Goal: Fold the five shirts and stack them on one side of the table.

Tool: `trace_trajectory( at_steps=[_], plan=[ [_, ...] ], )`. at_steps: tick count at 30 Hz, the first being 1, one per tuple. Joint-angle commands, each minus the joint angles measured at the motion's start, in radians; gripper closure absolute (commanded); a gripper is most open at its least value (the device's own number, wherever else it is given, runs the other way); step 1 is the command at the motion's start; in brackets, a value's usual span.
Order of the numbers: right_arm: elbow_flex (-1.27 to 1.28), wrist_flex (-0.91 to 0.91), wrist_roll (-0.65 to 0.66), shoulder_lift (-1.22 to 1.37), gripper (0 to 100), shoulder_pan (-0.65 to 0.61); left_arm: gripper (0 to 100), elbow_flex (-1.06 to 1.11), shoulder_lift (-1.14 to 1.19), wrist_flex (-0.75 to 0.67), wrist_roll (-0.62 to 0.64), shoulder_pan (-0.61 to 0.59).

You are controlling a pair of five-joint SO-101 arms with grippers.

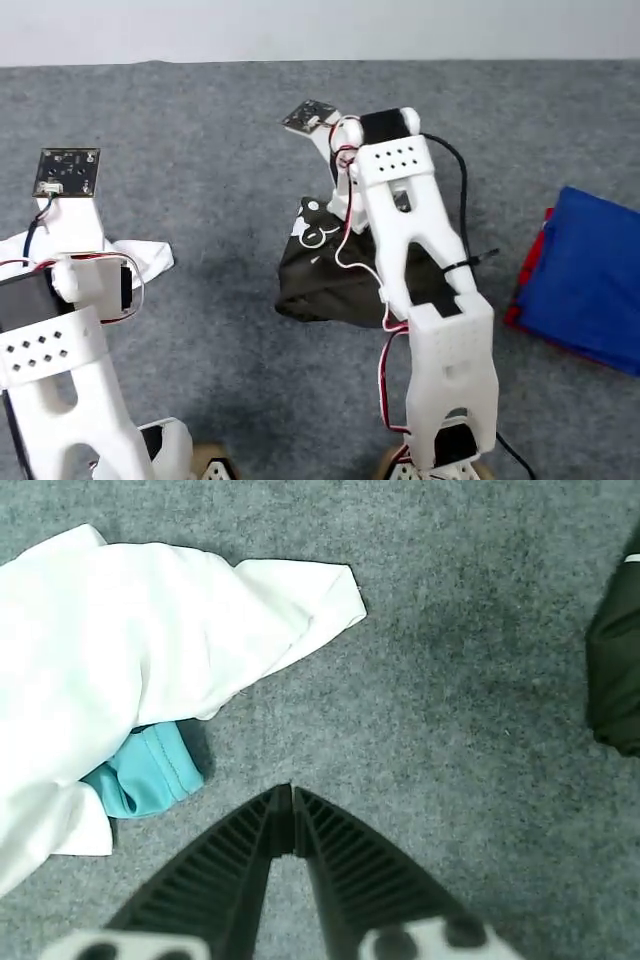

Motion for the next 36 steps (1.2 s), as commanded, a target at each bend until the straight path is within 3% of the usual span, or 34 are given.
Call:
trace_trajectory(
  at_steps=[1, 10, 21, 29, 32, 36],
  plan=[
    [0.121, 0.045, 0.055, -0.165, 98.8, 0.027, 99, -0.004, -0.023, -0.017, -0.006, -0.002],
    [0.486, 0.042, 0.170, -0.406, 98.8, 0.116, 99, -0.004, -0.028, -0.017, -0.006, -0.002],
    [0.660, 0.042, 0.262, -0.527, 98.6, 0.185, 99, -0.004, -0.025, -0.020, -0.006, -0.002],
    [0.675, 0.041, 0.164, -0.650, 78.8, 0.211, 99, -0.004, -0.023, -0.017, -0.006, -0.002],
    [0.661, 0.005, 0.129, -0.674, 82.4, 0.154, 99, -0.004, -0.023, -0.017, -0.006, -0.002],
    [0.664, -0.143, 0.014, -0.644, 95.3, 0.054, 99, -0.004, -0.023, -0.020, -0.006, -0.002]
  ],
)
